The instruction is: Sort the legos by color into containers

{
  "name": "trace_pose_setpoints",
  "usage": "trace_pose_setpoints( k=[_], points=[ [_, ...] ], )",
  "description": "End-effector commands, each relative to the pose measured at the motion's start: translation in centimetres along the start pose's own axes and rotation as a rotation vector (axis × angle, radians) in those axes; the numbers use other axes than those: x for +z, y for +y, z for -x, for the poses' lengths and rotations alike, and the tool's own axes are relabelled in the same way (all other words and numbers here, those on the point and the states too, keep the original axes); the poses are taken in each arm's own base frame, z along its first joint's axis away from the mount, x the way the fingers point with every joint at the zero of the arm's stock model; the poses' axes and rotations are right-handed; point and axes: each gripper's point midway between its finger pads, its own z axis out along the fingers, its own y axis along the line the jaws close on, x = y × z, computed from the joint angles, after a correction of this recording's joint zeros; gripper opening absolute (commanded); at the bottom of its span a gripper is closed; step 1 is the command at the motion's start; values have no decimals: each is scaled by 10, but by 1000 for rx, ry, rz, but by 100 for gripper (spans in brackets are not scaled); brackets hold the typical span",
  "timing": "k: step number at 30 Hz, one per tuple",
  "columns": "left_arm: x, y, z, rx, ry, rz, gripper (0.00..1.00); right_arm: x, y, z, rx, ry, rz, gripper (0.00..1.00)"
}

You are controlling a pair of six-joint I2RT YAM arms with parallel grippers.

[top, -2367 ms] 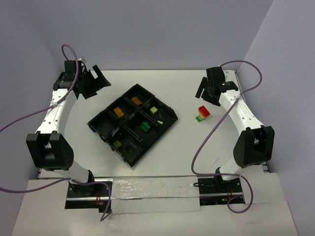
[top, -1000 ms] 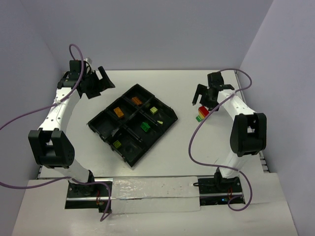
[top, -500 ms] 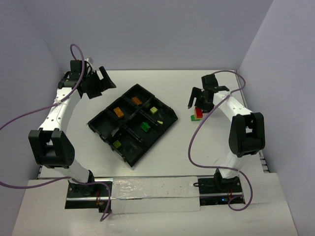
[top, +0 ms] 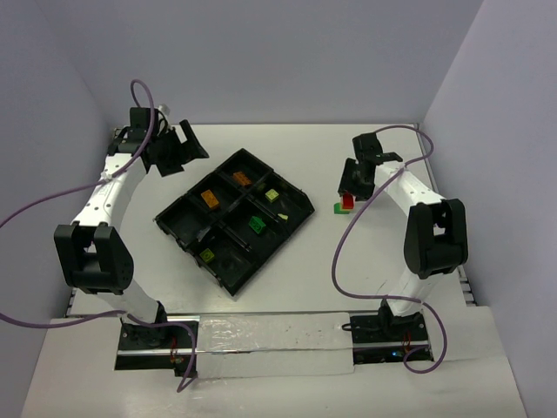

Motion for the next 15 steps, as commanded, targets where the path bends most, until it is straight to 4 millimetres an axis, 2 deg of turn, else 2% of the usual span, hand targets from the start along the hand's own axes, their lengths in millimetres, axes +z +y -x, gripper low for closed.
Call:
trace_pose_setpoints(
  k=[1, 12, 15],
  points=[
    [-9, -24, 23, 39, -65, -66, 99, -1, -5, 5, -17, -24, -64, 57],
    [-8, -28, 25, 44, -65, -71, 99, 3, -4, 2, -60, -20, -105, 55],
    [-7, -29, 25, 46, -63, -72, 99, 5, -2, 1, -65, -15, -103, 51]
  ],
)
